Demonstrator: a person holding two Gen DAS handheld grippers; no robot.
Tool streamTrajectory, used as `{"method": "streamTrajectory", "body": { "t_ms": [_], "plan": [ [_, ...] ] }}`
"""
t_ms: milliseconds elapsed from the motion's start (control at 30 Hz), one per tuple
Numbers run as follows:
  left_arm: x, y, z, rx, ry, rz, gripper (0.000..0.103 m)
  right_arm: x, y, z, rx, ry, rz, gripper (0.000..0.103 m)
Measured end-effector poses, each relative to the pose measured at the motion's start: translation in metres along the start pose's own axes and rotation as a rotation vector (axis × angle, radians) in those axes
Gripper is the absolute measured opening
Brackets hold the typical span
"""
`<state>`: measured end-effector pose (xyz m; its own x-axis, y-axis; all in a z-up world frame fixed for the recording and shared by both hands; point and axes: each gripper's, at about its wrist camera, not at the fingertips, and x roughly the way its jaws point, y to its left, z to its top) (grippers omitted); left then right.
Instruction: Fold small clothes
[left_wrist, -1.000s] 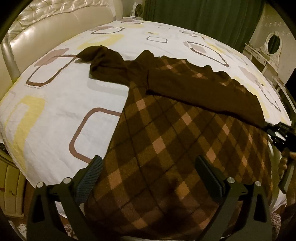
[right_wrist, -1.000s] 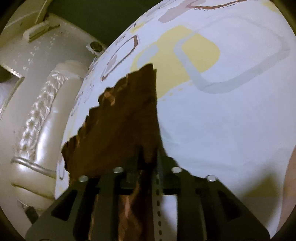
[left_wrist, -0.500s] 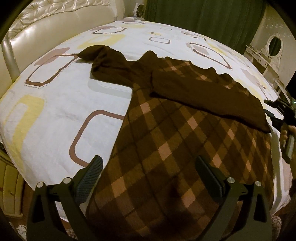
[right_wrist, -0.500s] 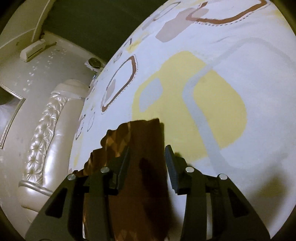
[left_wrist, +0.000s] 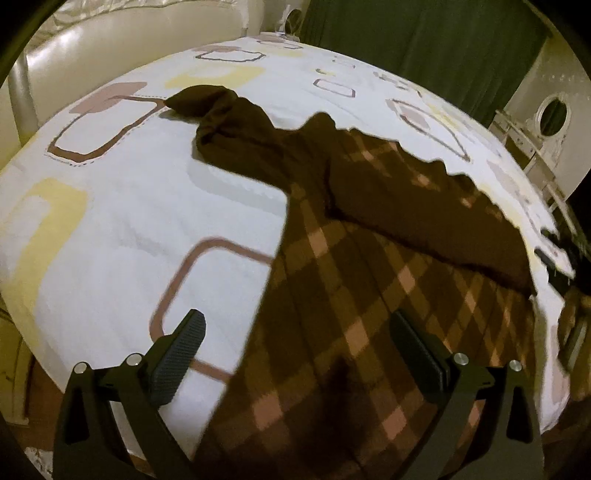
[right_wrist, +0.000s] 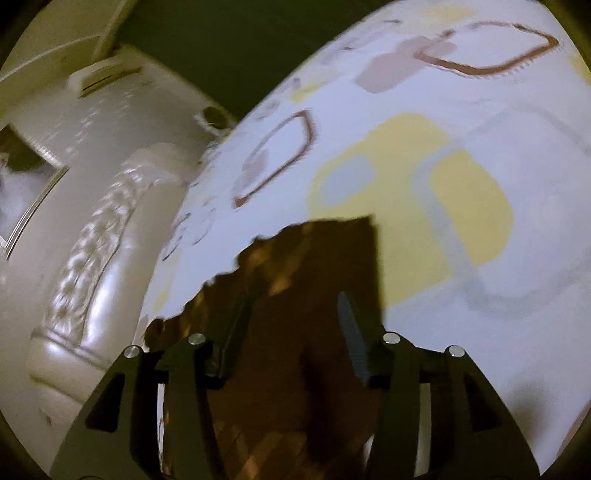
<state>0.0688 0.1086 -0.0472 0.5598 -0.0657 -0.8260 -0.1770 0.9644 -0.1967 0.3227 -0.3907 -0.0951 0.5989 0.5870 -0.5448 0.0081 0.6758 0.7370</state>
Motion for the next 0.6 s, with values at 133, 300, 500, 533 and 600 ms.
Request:
{"method": "streamTrajectory", "body": {
  "t_ms": [133,300,500,533,600],
  "plan": [
    [0.005,0.018,0.03,-0.003,0.04,-0.051,0.099,-0.006,0.021,-0.028,-0.034,0.007,0.031,0.051],
    [0.015,0.051,0.08,-0.059,0.008,-0.021,0.099,-0.006,0.041,-0.05,-0.081,0.015,0.036,0.052],
    [0.04,0.078,0.141,-0.074,-0.013,0.086,0.099,0.004,0.058,-0.062,-0.138,0.024,0.012,0.055],
    [0.048,0.079,0.155,-0.068,-0.013,0.103,0.099,0.006,0.059,-0.063,-0.141,0.023,0.006,0.057],
    [0.061,0.08,0.173,-0.058,-0.005,0.126,0.099,0.01,0.06,-0.066,-0.14,0.026,0.009,0.057]
  ]
}}
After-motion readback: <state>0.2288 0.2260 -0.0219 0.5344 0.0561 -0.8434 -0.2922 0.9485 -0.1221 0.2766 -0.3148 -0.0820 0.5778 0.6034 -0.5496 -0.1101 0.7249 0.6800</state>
